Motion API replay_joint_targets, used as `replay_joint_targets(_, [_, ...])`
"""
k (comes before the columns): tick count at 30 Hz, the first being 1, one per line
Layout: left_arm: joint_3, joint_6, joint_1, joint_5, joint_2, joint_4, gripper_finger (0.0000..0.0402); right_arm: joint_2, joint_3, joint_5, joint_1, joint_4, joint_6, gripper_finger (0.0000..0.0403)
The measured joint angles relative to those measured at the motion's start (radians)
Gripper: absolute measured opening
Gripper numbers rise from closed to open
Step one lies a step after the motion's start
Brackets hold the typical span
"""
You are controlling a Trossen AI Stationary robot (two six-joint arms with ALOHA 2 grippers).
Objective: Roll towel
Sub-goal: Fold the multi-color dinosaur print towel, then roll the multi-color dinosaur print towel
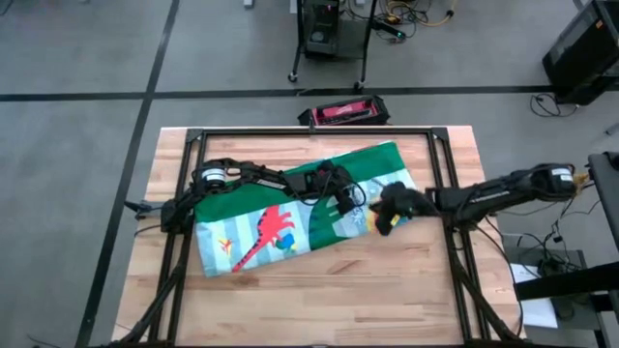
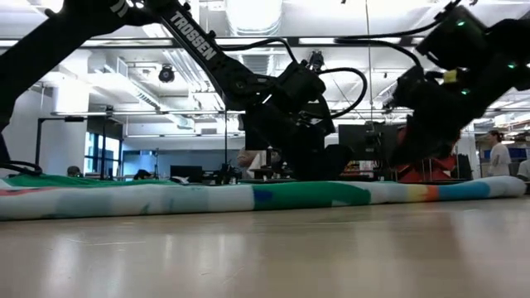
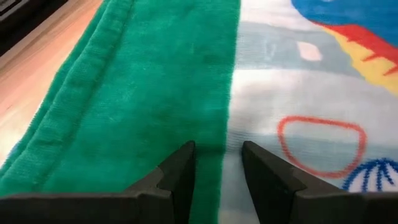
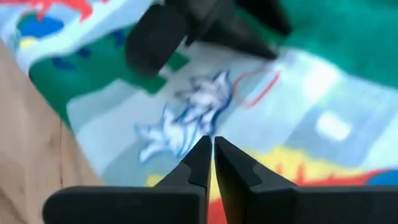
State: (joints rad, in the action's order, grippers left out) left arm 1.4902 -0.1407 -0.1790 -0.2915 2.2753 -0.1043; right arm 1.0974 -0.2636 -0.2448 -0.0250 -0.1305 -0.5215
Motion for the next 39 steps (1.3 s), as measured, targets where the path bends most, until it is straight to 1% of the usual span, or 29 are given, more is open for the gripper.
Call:
replay_joint_targets(2, [0.000, -0.003, -0.003, -0.025, 0.000, 0.000, 0.0119, 0.030, 0.007, -0.020, -0.039, -0.009, -0.029, 0.0002])
replay_joint_targets(5, [0.000, -0.003, -0.007, -0.067, 0.000, 0.013, 0.0119, 0.081, 0.008, -0.022, -0.075, -0.010, -0.065, 0.0001])
replay_joint_targets(13, [0.000, 0.023, -0.014, -0.096, 0.000, 0.033, 0.0119, 0.223, 0.003, -0.089, -0.121, -0.034, -0.134, 0.0000])
replay_joint_targets(16, [0.001, 0.041, -0.021, -0.111, -0.010, 0.077, 0.0119, 0.229, 0.003, -0.108, -0.144, -0.029, -0.158, 0.0000])
replay_joint_targets(20, [0.000, 0.050, -0.020, -0.104, -0.042, 0.157, 0.0119, 0.192, 0.006, -0.125, -0.159, -0.011, -0.159, 0.0000])
replay_joint_targets(23, [-0.003, 0.065, 0.007, -0.103, -0.089, 0.195, 0.0119, 0.162, 0.007, -0.132, -0.159, 0.007, -0.131, 0.0000])
replay_joint_targets(27, [-0.001, 0.089, 0.058, -0.102, -0.183, 0.266, 0.0119, 0.133, -0.005, -0.156, -0.158, 0.008, -0.102, 0.0000])
replay_joint_targets(31, [-0.030, 0.077, 0.099, -0.175, -0.271, 0.406, 0.0119, 0.126, -0.009, -0.168, -0.158, 0.006, -0.098, 0.0000])
replay_joint_targets(35, [-0.123, -0.029, 0.166, -0.226, -0.372, 0.529, 0.0119, 0.128, -0.019, -0.172, -0.158, 0.005, -0.094, 0.0000])
replay_joint_targets(39, [-0.280, -0.156, 0.257, -0.277, -0.489, 0.585, 0.0119, 0.127, -0.044, -0.175, -0.158, 0.001, -0.022, 0.0000])
